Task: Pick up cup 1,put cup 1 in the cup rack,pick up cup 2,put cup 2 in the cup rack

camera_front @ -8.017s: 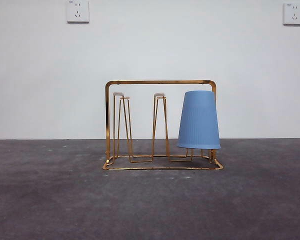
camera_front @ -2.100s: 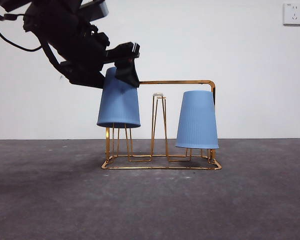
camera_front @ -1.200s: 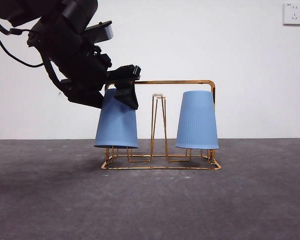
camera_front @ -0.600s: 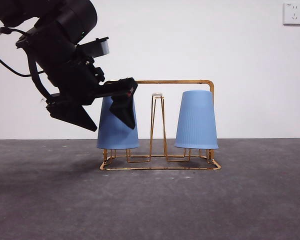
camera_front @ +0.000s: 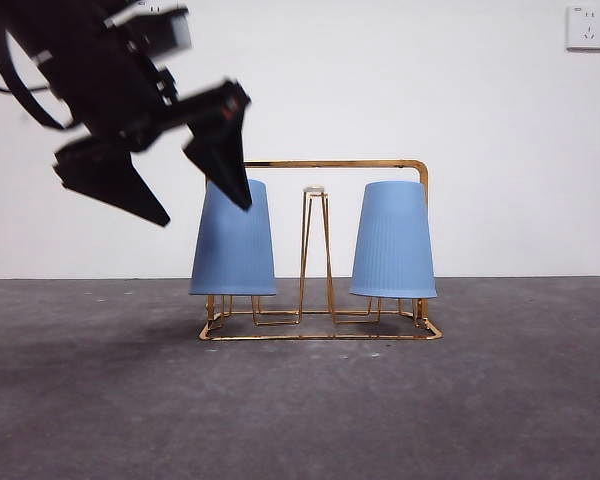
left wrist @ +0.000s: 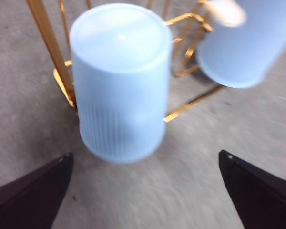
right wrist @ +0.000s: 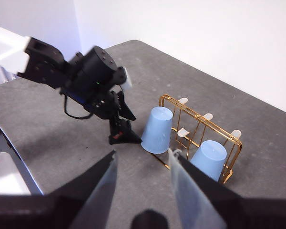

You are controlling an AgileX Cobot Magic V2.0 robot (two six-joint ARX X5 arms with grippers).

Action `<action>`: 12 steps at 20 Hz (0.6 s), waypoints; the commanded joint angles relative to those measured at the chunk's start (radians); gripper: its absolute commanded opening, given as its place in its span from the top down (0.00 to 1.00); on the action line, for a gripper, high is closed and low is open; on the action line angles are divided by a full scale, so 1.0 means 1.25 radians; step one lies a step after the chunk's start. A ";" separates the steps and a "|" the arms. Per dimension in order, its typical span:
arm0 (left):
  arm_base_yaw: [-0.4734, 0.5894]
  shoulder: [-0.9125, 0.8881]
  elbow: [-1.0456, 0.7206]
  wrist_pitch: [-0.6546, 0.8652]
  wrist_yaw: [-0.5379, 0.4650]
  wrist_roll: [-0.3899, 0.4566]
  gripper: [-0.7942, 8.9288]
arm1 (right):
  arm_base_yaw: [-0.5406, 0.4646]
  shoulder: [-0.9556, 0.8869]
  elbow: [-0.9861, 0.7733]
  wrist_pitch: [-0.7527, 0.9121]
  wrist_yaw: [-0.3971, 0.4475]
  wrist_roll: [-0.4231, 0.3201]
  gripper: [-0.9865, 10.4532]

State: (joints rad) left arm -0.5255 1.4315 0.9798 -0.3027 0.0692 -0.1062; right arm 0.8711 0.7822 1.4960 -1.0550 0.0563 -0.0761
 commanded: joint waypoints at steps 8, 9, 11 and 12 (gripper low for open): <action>0.000 -0.269 -0.002 -0.257 0.192 -0.023 0.37 | 0.000 0.001 -0.005 -0.133 0.021 0.020 0.75; 0.000 -0.302 -0.002 -0.279 0.226 -0.037 0.37 | 0.000 0.001 -0.005 -0.151 0.025 0.023 0.75; 0.000 -0.361 -0.001 -0.315 0.287 -0.062 0.37 | 0.000 0.001 -0.005 -0.184 0.027 0.040 0.75; 0.000 -0.386 -0.001 -0.327 0.314 -0.068 0.37 | 0.000 0.001 -0.005 -0.200 0.027 0.040 0.75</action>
State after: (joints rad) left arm -0.5255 0.9470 0.9798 -0.7151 0.4587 -0.1738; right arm 0.8711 0.7830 1.4960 -1.3121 0.0883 -0.0433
